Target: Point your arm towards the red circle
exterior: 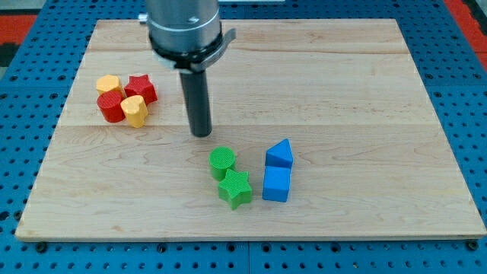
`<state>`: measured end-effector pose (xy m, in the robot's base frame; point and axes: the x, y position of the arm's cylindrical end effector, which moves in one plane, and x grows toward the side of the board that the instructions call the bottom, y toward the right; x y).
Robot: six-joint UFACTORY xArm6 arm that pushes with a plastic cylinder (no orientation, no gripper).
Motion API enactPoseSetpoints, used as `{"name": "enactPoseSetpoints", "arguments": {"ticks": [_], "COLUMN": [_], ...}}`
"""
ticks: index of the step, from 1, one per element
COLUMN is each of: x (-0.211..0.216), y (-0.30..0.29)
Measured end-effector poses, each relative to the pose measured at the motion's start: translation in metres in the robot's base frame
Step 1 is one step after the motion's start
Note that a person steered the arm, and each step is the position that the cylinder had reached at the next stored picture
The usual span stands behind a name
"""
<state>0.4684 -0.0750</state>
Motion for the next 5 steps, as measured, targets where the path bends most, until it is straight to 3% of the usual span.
{"name": "enactPoseSetpoints", "arguments": {"ticks": [3, 5], "x": [0.015, -0.041], "y": [-0.127, -0.158]}}
